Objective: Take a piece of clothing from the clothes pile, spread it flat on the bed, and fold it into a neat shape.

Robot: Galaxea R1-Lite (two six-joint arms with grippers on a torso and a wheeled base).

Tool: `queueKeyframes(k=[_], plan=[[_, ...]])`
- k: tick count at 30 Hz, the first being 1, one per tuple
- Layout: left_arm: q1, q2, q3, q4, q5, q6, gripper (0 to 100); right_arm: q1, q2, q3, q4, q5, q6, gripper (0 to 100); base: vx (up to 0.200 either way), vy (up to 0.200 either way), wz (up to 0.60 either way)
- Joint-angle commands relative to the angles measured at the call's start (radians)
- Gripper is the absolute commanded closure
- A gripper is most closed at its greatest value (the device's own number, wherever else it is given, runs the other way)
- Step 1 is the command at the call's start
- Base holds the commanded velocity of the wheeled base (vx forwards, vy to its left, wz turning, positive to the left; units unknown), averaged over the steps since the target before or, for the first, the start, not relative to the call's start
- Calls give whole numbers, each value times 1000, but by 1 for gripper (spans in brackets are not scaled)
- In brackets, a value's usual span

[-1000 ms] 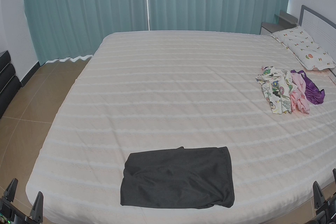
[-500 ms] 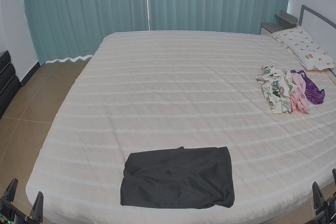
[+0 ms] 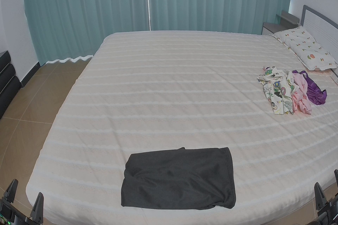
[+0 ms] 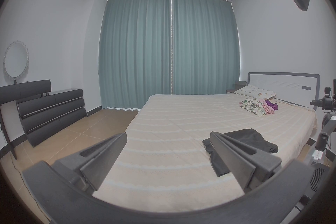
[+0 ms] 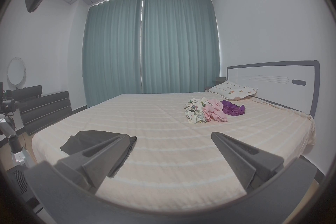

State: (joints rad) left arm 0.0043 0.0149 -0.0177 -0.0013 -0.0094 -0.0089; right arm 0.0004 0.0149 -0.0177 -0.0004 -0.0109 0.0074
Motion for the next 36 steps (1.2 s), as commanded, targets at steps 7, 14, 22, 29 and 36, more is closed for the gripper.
queueKeyframes(k=[7, 14, 22, 29, 36], plan=[[0, -10, 16, 0, 0, 0, 0, 0, -13, 18, -1, -1, 11, 0, 0, 0, 0], [0, -10, 16, 0, 0, 0, 0, 3, -15, 18, -1, -1, 12, 0, 0, 0, 0], [0, -10, 16, 0, 0, 0, 0, 0, -13, 18, -1, -1, 12, 0, 0, 0, 0], [0, -10, 16, 0, 0, 0, 0, 0, -13, 18, -1, -1, 12, 0, 0, 0, 0], [0, -10, 16, 0, 0, 0, 0, 0, -13, 18, -1, -1, 11, 0, 0, 0, 0]])
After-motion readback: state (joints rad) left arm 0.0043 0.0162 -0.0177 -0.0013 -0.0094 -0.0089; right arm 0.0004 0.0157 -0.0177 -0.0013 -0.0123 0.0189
